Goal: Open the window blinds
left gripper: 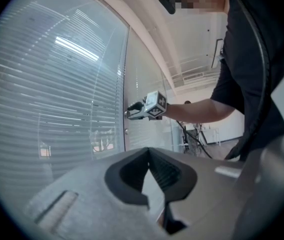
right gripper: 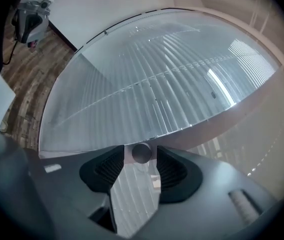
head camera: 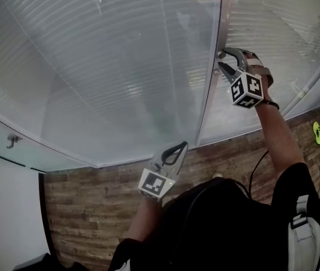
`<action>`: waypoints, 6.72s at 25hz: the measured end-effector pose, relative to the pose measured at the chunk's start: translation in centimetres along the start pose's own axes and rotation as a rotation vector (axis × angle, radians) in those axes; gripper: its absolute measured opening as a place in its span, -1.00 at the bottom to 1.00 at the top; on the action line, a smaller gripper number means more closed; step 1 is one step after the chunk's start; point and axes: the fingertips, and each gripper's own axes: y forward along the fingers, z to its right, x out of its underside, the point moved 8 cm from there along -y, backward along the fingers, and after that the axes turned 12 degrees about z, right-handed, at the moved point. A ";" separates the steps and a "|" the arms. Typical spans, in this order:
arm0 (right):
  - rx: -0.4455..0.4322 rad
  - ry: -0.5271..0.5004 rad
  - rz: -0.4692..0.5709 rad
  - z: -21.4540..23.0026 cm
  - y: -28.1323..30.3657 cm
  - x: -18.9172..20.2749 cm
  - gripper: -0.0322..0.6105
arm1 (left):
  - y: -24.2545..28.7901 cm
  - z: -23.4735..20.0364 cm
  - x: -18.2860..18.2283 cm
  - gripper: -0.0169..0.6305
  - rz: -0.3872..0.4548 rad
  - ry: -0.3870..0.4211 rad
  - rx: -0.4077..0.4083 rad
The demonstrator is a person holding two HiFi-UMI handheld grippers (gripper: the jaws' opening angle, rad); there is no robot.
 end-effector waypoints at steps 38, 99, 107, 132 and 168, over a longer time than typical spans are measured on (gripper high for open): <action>0.368 1.182 0.229 -0.1 0.5 2.8 -0.50 | -2.3 0.6 -0.4 -0.93 -0.022 0.021 -0.028; 0.032 -0.141 0.117 -0.9 -0.2 0.1 -0.28 | 8.9 4.3 0.7 -0.94 -0.008 0.030 0.020; 0.051 -0.131 0.114 -0.5 -0.2 0.3 -0.51 | 9.0 5.0 1.4 -0.93 -0.001 0.016 0.022; 0.137 0.287 0.173 0.3 -0.4 0.4 -0.49 | 8.9 5.1 1.4 -0.93 -0.015 0.014 0.015; 0.322 1.379 0.399 -0.2 0.0 3.4 -0.48 | 8.7 4.8 1.8 -0.93 -0.044 0.019 -0.002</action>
